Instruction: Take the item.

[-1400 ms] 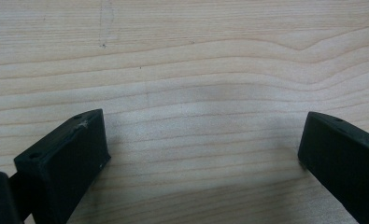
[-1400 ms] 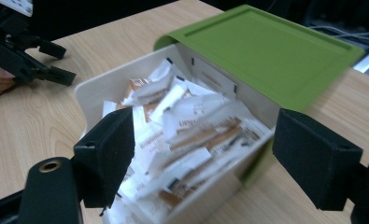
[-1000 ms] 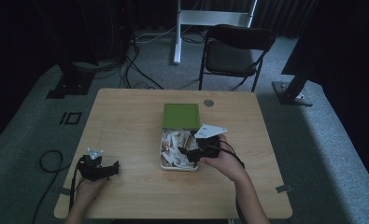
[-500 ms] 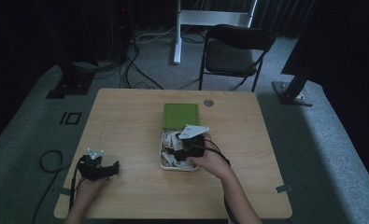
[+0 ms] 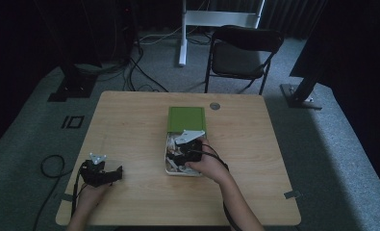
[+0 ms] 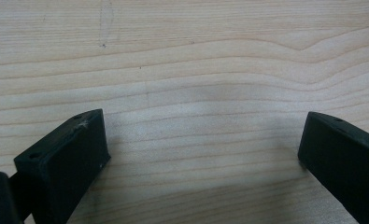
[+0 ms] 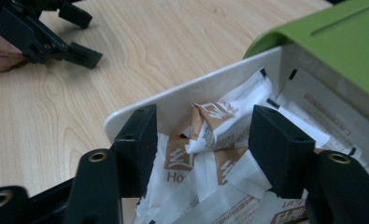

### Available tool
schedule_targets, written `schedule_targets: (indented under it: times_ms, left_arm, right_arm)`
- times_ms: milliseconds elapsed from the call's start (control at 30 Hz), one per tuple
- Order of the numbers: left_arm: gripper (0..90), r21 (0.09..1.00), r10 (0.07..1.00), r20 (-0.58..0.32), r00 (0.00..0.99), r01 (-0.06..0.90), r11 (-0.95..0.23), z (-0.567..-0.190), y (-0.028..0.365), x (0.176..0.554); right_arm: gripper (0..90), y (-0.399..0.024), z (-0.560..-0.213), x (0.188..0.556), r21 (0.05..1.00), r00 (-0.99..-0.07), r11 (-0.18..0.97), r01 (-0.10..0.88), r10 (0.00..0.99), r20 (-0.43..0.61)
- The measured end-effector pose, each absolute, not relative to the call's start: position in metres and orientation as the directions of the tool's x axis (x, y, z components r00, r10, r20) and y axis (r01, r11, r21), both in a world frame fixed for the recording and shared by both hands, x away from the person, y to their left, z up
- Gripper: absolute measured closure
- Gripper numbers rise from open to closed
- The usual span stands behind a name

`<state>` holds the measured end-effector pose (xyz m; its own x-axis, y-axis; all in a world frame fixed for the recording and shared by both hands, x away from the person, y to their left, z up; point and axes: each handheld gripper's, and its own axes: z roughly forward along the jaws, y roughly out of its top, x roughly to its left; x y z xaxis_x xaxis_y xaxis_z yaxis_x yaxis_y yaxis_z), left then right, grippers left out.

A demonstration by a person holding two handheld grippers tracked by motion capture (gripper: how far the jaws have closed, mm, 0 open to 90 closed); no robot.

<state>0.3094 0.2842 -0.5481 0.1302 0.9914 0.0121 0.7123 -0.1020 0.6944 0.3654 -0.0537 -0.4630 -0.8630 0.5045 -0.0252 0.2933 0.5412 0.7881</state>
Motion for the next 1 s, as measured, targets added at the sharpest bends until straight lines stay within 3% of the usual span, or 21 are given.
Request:
schedule_targets:
  times_ms: [500, 700, 1000]
  left_arm:
    - [2.3, 0.695, 0.991, 0.012, 0.130, 0.712, -0.102, -0.548, 0.284, 0.309]
    - [2.3, 0.695, 0.991, 0.012, 0.130, 0.712, -0.102, -0.548, 0.284, 0.309]
    - [2.4, 0.694, 0.991, 0.012, 0.130, 0.712, -0.102, -0.548, 0.284, 0.309]
  right_arm:
    - [71.2, -0.054, -0.464, 0.372, 0.779, -0.814, 0.485, 0.398, 0.578, 0.056]
    - [77.0, -0.059, -0.457, 0.368, 0.791, -0.816, 0.467, 0.395, 0.574, 0.068]
    - [78.3, -0.071, -0.438, 0.359, 0.815, -0.814, 0.436, 0.382, 0.576, 0.074]
